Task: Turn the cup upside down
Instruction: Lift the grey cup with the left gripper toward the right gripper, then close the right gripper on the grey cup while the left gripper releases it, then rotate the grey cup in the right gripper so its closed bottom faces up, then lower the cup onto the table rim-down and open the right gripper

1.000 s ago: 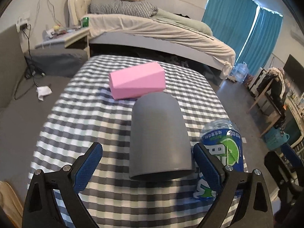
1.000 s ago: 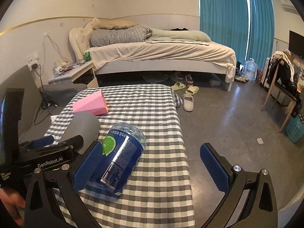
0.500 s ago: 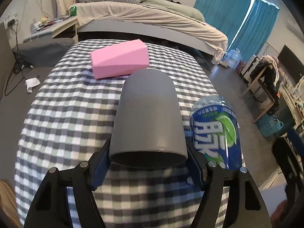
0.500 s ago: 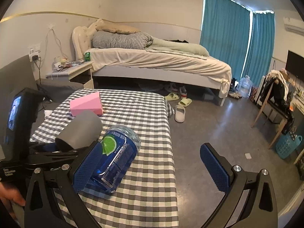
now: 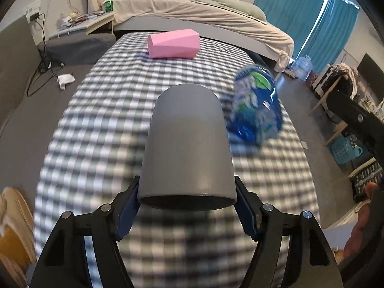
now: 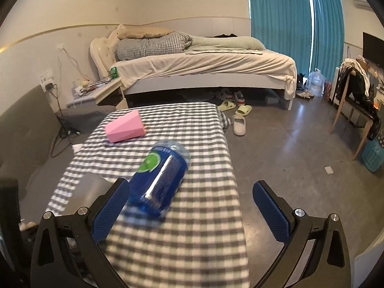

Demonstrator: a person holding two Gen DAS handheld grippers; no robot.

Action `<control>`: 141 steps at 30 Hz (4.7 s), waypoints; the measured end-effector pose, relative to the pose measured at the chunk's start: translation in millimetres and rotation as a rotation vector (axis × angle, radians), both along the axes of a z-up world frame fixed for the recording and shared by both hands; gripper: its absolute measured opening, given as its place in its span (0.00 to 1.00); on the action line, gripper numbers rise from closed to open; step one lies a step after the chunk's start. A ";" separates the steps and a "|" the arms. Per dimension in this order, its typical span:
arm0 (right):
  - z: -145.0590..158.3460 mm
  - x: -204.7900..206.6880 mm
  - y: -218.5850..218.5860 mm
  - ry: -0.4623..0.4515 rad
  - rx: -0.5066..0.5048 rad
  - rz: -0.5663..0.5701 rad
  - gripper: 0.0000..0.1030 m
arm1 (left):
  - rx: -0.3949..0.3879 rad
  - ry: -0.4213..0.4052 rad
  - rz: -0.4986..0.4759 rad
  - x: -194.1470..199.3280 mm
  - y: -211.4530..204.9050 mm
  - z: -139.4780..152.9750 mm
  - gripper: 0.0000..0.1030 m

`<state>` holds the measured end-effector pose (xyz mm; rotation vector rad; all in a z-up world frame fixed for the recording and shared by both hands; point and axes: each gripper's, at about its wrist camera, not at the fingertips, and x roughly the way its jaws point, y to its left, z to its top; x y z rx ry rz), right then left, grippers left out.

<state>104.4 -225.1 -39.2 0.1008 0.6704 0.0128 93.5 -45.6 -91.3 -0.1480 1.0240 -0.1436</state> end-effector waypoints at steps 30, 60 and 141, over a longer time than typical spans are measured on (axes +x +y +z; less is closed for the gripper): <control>54.5 -89.6 22.2 0.035 0.029 0.043 1.00 | 0.042 -0.282 -0.004 -90.4 54.5 93.7 0.91; -29.2 19.4 126.6 0.568 -0.077 0.123 0.86 | 0.104 -0.203 0.014 -21.9 121.5 40.9 0.96; -84.1 18.4 149.3 0.165 -0.139 0.332 0.69 | 0.131 -0.142 0.227 -2.2 122.8 -8.2 0.96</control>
